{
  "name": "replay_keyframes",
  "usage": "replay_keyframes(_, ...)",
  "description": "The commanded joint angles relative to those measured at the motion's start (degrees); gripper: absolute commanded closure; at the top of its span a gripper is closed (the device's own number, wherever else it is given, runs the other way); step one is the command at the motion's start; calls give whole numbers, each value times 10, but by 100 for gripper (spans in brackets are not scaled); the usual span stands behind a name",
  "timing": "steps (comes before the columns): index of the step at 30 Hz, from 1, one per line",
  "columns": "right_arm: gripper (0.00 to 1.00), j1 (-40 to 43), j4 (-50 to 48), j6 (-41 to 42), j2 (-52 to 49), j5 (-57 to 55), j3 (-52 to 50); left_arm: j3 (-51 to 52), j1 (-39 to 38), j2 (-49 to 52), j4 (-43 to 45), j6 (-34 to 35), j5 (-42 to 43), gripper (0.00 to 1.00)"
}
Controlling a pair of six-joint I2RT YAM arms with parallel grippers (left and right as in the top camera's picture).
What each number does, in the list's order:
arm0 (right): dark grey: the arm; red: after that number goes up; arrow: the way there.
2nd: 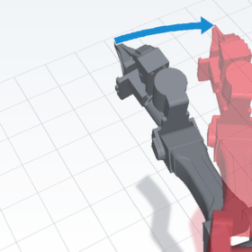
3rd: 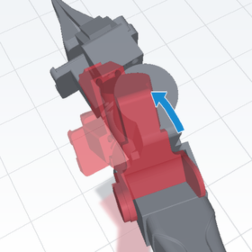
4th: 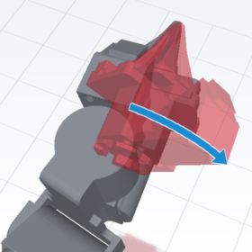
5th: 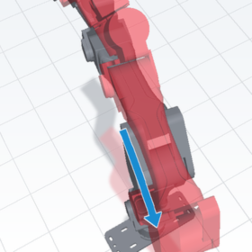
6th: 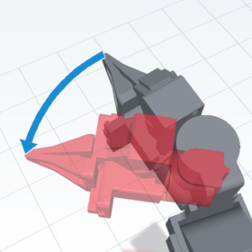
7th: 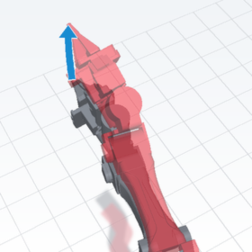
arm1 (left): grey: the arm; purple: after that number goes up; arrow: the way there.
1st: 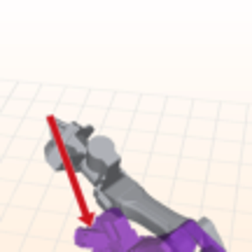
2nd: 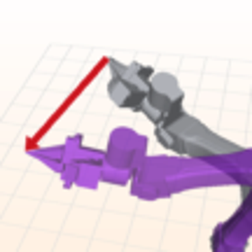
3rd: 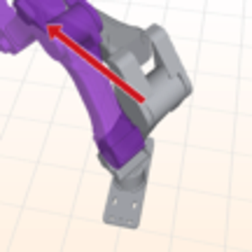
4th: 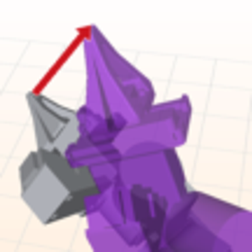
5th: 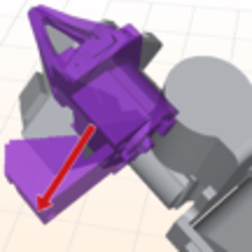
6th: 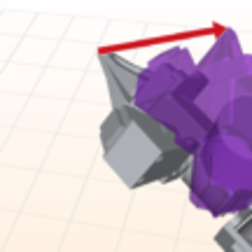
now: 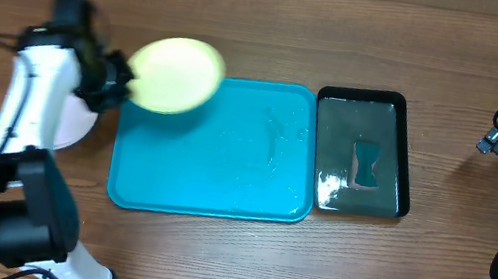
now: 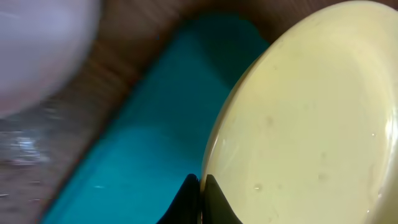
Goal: Clean dirty plates on tray and stack at the side
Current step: 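Carry the yellow plate left and set it on the white plate stack, then release the yellow plate and move the left gripper over the teal tray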
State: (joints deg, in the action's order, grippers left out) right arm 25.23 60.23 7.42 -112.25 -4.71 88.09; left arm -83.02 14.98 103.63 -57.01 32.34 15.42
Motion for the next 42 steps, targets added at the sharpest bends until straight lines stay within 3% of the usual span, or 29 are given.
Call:
replay_keyframes(1,0,1,-2,0,12,-2,12,-7,70,2,-16,-22,-19,96)
replay_keyframes(8,0,1,-2,0,12,-2,12,-7,192,2,-29,-21,-24,96)
replay_keyframes(12,0,1,-2,0,12,-2,12,-7,227,2,-25,-20,-99,96)
replay_keyframes(18,0,1,-2,0,12,-2,12,-4,232,2,-13,-10,-200,96)
replay_keyframes(30,0,1,-2,0,12,-2,12,31,231,2,53,-10,-205,96)
replay_keyframes(31,0,1,-2,0,12,-2,12,31,231,2,53,-10,-205,89)
replay_keyframes(33,0,1,-2,0,12,-2,12,31,230,2,52,-10,-198,57)
replay_keyframes(36,0,1,-2,0,12,-2,12,31,228,2,52,-11,-168,21)
replay_keyframes(39,0,1,-2,0,12,-2,12,31,227,2,52,-32,-119,11)
replay_keyframes(42,0,1,-2,0,12,-2,12,31,216,2,52,-52,-77,9)
